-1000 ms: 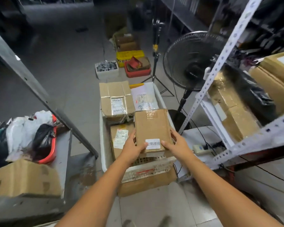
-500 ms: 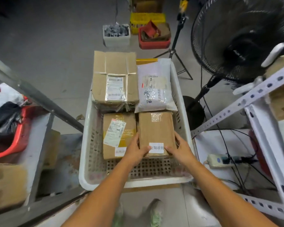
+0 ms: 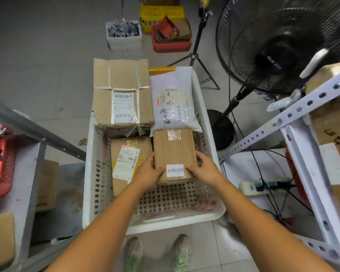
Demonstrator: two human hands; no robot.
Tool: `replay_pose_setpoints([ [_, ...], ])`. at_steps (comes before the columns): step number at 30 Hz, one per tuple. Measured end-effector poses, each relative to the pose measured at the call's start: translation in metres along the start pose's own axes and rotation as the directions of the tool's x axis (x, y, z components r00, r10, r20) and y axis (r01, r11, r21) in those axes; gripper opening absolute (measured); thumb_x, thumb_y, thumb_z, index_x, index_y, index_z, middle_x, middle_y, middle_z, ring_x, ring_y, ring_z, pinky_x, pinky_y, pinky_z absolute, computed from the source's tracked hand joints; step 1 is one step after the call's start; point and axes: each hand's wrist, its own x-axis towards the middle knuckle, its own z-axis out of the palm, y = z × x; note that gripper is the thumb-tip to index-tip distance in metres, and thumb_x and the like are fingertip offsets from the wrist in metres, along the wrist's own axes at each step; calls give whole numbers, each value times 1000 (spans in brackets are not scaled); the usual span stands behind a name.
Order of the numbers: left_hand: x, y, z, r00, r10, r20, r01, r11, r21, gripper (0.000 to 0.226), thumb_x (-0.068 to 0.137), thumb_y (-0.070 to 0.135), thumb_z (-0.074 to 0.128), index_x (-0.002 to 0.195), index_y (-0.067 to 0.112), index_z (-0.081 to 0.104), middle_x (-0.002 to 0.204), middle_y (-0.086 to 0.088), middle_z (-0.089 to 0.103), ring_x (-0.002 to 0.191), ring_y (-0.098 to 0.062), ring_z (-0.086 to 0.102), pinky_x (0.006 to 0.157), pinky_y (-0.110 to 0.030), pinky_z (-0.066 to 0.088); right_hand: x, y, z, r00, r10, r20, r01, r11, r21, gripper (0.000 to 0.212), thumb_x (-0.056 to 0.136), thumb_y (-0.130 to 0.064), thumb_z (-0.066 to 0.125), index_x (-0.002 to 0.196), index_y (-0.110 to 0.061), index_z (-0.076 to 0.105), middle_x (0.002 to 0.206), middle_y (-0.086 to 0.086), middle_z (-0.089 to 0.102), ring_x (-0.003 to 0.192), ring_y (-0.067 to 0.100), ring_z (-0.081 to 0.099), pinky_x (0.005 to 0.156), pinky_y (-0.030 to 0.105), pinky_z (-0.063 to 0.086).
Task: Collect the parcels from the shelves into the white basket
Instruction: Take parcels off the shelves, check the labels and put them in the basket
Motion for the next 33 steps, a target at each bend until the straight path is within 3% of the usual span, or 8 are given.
replay_pose_setpoints([
  [2, -7, 13, -10, 1000, 9, 3, -10, 989, 149, 57, 92, 21, 58, 145, 20, 36, 133, -4, 57, 104, -13, 55, 85, -25, 44, -11, -12, -9, 999, 21, -34, -23, 997, -80, 56, 88, -25, 64, 141, -19, 45, 133, -3, 57, 116, 15, 56, 89, 25, 51],
  [4, -18, 30, -22, 999, 33, 33, -41, 958, 282, 53, 95, 28, 54, 145, 18, 37, 138, -6, 53, 118, -19, 53, 95, -30, 44, -31, -28, -19, 997, 22, -77, -34, 988, -149, 58, 89, -30, 63, 142, -14, 44, 138, 2, 53, 125, 21, 51, 104, 36, 43],
  [7, -39, 66, -42, 989, 103, 110, -144, 860, 490, 54, 97, 38, 50, 146, 22, 35, 140, -10, 50, 127, -27, 47, 101, -36, 41, -74, -50, -39, 987, 20, -161, -57, 972, -226, 57, 90, -36, 61, 141, -15, 45, 138, 9, 54, 125, 27, 51, 102, 37, 43],
  [11, -80, 125, -62, 939, 210, 271, -342, 636, 692, 52, 96, 40, 48, 143, 21, 39, 142, -8, 48, 129, -25, 46, 102, -36, 40, -150, -70, -66, 957, 39, -288, -123, 952, -280, 58, 95, -38, 55, 145, -16, 38, 147, 11, 44, 130, 30, 45, 103, 41, 41],
  [20, -206, 230, -40, 801, 398, 447, -570, 278, 773, 49, 96, 42, 47, 140, 24, 42, 132, -7, 56, 120, -26, 52, 96, -37, 45, -344, -69, -103, 838, 38, -544, -224, 934, -280, 53, 95, -39, 52, 143, -21, 41, 141, 9, 51, 121, 29, 53, 96, 37, 44],
  [26, -320, 260, 54, 657, 410, 633, -698, 11, 716, 43, 97, 42, 47, 136, 23, 47, 124, -4, 61, 102, -23, 60, 79, -31, 50, -505, 1, -144, 716, 67, -695, -317, 918, -238, 52, 95, -41, 51, 142, -19, 44, 142, 6, 51, 127, 28, 49, 101, 38, 42],
  [28, -359, 266, 95, 598, 412, 687, -733, -65, 677, 44, 96, 41, 48, 136, 21, 46, 125, -6, 61, 102, -24, 60, 76, -29, 46, -562, 34, -157, 650, 132, -748, -364, 918, -155, 54, 95, -40, 52, 143, -19, 42, 143, 8, 50, 128, 29, 48, 103, 37, 41],
  [33, -457, 273, 215, 409, 404, 818, -828, -213, 519, 44, 94, 43, 49, 134, 25, 49, 130, -3, 58, 117, -25, 54, 89, -31, 43, -694, 125, -169, 424, 286, -859, -444, 893, 78, 46, 91, -39, 56, 133, -20, 53, 132, 7, 59, 121, 28, 55, 95, 34, 46],
])
